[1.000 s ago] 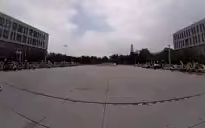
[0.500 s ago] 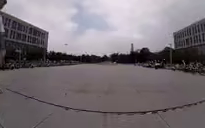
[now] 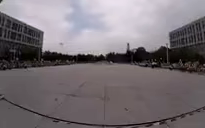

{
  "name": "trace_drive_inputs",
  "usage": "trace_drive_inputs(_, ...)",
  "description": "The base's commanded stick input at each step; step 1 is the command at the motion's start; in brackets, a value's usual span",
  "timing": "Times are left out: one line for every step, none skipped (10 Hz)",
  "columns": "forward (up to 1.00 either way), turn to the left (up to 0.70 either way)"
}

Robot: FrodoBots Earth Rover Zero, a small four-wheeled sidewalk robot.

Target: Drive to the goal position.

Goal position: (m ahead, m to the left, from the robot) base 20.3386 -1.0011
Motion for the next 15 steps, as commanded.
trace_drive_inputs(0.7, -0.14)
trace_drive_inputs(0.7, -0.14)
trace_drive_inputs(0.7, -0.14)
trace_drive_inputs(0.7, -0.14)
trace_drive_inputs(0.7, -0.14)
trace_drive_inputs(0.7, -0.14)
trace_drive_inputs(0.7, -0.14)
trace_drive_inputs(0.7, -0.14)
trace_drive_inputs(0.7, -0.14)
trace_drive_inputs(0.7, -0.14)
trace_drive_inputs(0.7, -0.14)
trace_drive_inputs(0.7, -0.14)
trace_drive_inputs(0.7, -0.14)
trace_drive_inputs(0.7, -0.14)
trace_drive_inputs(0.7, -0.14)
